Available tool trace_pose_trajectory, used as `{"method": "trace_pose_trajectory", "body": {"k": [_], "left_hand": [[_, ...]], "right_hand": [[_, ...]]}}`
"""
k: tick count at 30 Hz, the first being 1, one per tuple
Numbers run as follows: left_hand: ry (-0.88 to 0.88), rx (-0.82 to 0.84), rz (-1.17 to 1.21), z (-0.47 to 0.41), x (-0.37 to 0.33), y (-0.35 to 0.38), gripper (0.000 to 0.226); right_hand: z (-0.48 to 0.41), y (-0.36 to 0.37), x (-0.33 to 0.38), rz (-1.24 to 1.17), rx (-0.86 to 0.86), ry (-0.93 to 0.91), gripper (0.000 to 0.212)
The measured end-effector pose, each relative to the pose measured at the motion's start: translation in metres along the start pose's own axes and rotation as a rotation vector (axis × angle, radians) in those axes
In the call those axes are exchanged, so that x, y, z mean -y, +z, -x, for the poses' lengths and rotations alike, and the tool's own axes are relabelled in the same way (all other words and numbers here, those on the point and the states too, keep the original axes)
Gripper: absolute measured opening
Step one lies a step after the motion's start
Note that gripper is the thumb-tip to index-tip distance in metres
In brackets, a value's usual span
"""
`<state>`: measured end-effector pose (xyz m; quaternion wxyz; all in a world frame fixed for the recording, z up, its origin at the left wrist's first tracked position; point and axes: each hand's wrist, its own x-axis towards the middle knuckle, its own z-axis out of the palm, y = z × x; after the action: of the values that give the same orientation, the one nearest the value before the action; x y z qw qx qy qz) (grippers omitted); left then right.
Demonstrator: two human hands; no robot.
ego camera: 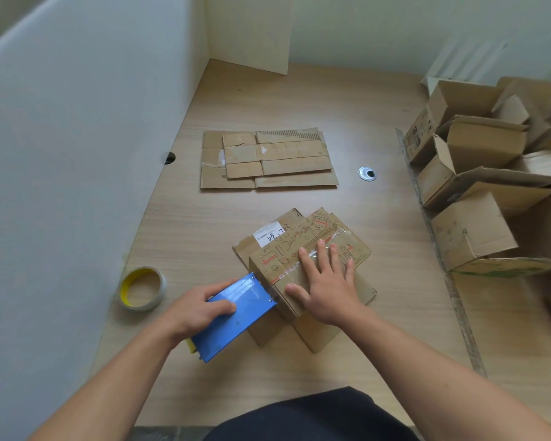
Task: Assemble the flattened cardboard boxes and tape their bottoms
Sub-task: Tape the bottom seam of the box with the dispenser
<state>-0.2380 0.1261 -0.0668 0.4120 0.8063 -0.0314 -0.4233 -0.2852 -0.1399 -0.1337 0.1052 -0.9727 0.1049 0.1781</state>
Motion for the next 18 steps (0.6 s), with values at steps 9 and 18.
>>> {"method": "trace_pose_trajectory", "body": {"k": [9,18], "left_hand": [[-0.003,0.016,-0.037,0.011,0.007,-0.014,0.047],[-0.036,-0.089,-0.18,-0.004,0.001,0.009,0.031]], "right_hand": [[-0.002,0.007,-0.003,0.016,-0.015,0.005,0.086],[-0.005,0.006,0.0,0.002,-0.017,-0.009,0.085]]}}
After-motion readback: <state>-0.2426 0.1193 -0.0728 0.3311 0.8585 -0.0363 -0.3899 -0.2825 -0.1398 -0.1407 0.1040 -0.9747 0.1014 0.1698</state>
